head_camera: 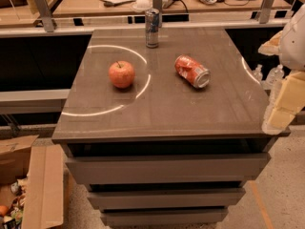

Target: Move coke can near apple

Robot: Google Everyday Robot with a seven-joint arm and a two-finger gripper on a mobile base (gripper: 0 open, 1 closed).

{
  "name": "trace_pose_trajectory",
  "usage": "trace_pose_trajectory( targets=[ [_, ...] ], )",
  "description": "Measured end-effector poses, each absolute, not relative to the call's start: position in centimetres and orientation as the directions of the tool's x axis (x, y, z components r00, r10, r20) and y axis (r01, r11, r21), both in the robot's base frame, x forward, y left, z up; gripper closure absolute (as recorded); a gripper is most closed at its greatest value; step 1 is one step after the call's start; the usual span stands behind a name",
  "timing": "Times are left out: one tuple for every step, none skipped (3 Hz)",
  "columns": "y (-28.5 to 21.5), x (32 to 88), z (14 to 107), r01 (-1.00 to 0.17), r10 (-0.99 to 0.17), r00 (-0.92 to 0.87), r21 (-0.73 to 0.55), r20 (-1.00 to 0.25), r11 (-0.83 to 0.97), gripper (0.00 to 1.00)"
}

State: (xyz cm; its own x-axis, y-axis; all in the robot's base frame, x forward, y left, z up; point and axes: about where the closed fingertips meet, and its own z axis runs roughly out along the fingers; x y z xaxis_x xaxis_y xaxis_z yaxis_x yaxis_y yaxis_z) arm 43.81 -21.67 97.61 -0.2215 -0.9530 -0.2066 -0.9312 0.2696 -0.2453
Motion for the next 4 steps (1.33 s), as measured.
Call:
trace_pose_trajectory(
  targets=[
    [-21.7, 43.8, 97.6, -0.931, -0.953, -0.222, -0.245, -0.207, 0.27, 0.0],
    [-21.7, 43.9, 97.8, -0.927, -0.95, -0.221, -0.254, -0.222, 0.275, 0.0],
    [-22.4, 45.0, 97.4, -0.909, -0.928, -0.235, -0.273, -0.289, 0.315, 0.0],
    [-23.3, 47.3, 96.8, -0.872, -0.874, -0.244, -0.3, -0.42, 0.387, 0.0]
  ],
)
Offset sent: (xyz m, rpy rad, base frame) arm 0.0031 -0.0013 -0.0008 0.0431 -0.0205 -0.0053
